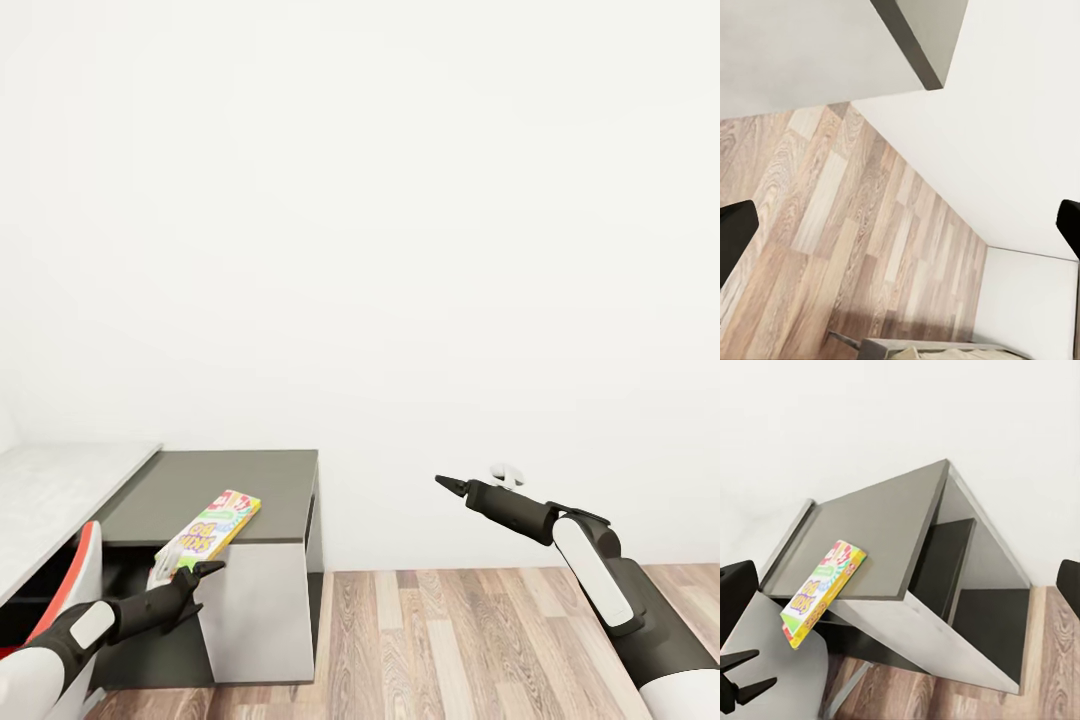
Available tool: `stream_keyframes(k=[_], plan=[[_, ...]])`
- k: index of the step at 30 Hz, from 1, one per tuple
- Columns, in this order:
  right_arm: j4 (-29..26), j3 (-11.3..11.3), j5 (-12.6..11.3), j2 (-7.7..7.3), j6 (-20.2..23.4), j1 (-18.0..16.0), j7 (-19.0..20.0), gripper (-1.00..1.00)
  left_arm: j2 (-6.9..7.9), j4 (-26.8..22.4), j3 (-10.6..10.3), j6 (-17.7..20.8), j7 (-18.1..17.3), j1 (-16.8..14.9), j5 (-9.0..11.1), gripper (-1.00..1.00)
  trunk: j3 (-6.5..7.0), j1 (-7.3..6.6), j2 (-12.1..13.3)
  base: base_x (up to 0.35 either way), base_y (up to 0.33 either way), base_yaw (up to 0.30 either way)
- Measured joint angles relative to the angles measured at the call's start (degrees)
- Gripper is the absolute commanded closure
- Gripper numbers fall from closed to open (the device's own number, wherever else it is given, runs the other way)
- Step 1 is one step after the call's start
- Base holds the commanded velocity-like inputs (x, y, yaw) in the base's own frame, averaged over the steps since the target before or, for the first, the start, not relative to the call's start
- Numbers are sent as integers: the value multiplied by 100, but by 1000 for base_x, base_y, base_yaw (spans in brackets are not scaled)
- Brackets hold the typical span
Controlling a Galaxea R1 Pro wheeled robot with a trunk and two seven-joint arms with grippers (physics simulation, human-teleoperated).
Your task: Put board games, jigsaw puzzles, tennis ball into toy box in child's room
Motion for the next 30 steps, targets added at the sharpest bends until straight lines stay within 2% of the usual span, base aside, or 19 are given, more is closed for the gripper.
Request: stream_keyframes(k=[24, 30], plan=[[66, 16, -7, 5, 0, 0, -17, -100, -12, 60, 4, -30, 8, 0, -2, -100, -432, 528, -964, 0, 0, 0], [95, 17, -7, 9, 0, 0, -19, -100, 12, 60, 9, -241, 8, -1, 9, -100, -540, 659, -1205, 0, 0, 0]])
